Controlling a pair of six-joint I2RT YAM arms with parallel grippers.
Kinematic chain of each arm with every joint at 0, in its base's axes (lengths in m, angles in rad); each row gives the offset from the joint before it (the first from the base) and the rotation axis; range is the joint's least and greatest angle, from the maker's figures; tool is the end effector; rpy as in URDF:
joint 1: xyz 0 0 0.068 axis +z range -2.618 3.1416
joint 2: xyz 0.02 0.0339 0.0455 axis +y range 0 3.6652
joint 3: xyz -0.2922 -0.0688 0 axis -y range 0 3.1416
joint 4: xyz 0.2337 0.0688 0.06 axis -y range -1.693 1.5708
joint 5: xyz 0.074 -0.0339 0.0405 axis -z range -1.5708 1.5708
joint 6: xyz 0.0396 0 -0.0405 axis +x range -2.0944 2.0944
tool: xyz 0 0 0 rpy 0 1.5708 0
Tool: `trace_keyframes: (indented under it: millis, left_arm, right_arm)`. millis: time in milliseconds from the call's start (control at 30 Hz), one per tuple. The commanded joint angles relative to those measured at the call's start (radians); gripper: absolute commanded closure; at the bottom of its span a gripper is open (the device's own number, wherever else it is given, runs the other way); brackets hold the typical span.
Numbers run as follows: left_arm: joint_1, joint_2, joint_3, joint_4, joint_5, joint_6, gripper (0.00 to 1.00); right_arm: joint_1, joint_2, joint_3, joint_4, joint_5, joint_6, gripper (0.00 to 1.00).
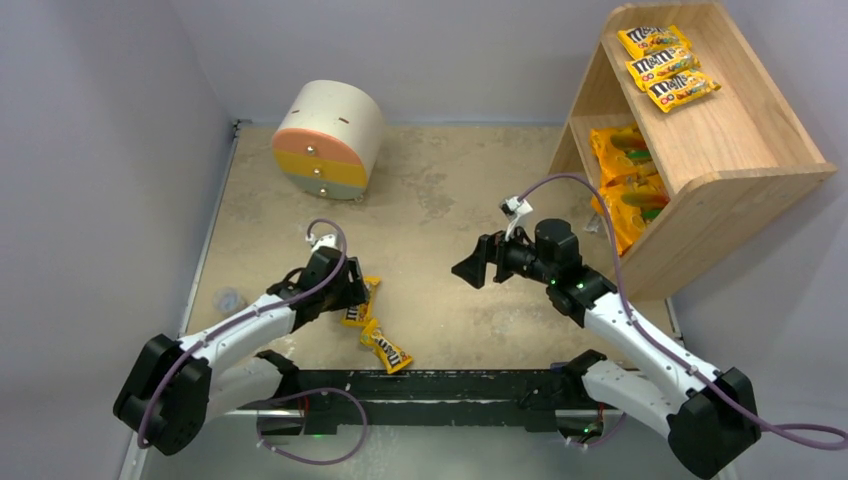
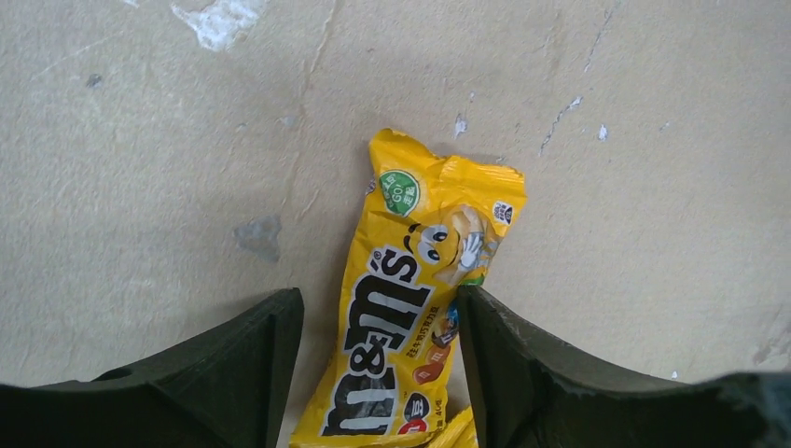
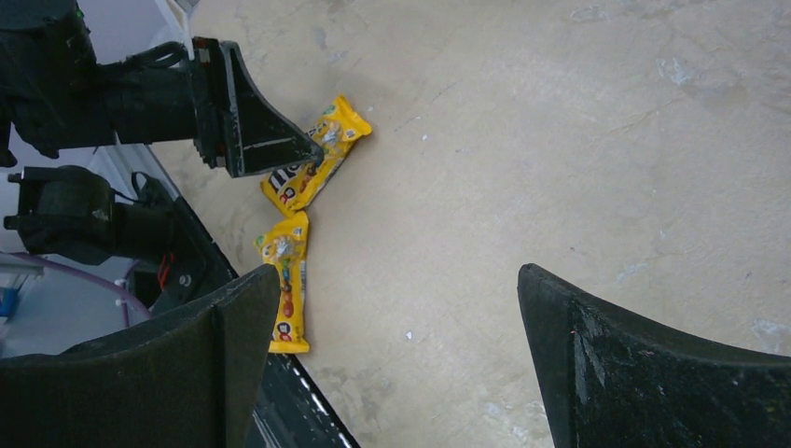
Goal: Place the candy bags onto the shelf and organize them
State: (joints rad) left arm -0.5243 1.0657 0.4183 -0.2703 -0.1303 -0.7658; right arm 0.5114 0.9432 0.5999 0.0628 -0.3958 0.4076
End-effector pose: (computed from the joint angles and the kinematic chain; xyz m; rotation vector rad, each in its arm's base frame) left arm 0.1498 -0.0807 0.1862 -0.3585 2.4928 -0.3814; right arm 0.1625 0.1087 0.2973 -0.3909 1.9117 0.9908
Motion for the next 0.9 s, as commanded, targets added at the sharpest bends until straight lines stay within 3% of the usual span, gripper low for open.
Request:
trace_keyframes:
  millis: [0,233,367,567,633,733,867]
  left_arm:
    - [0.003,0.051,-0.014,0.074,0.036,0.057,0.39]
    - [0.003,0.111,-0.017,0.104,0.052,0.046,0.72]
    - [0.003,0.128,-0.001,0.104,0.081,0.034,0.77]
    - [0.004,0.056,0.056,0.036,0.087,0.002,0.8]
    - [0.004,0.034,0.101,-0.023,0.082,-0.017,0.82]
    - [0.003,0.028,0.192,-0.141,0.077,-0.059,0.82]
    - [0.004,0.106,0.357,-0.315,0.149,-0.048,0.82]
  right_arm:
    - [0.004,0.003,-0.022,0.041,-0.023,0.021,0.01]
    - [0.004,-0.057,-0.09,0.08,0.02,0.066,0.01]
    - [0.004,-0.159,-0.261,0.362,0.048,0.244,0.01]
    - [0.004,-0.238,-0.391,0.615,0.108,0.24,0.03]
    - [0.004,-0.208,-0.32,0.473,0.08,0.18,0.09]
    - [0.005,-0.143,-0.189,0.241,0.07,0.124,0.06]
    - [0.044,-0.13,-0.142,0.232,0.021,0.066,0.03]
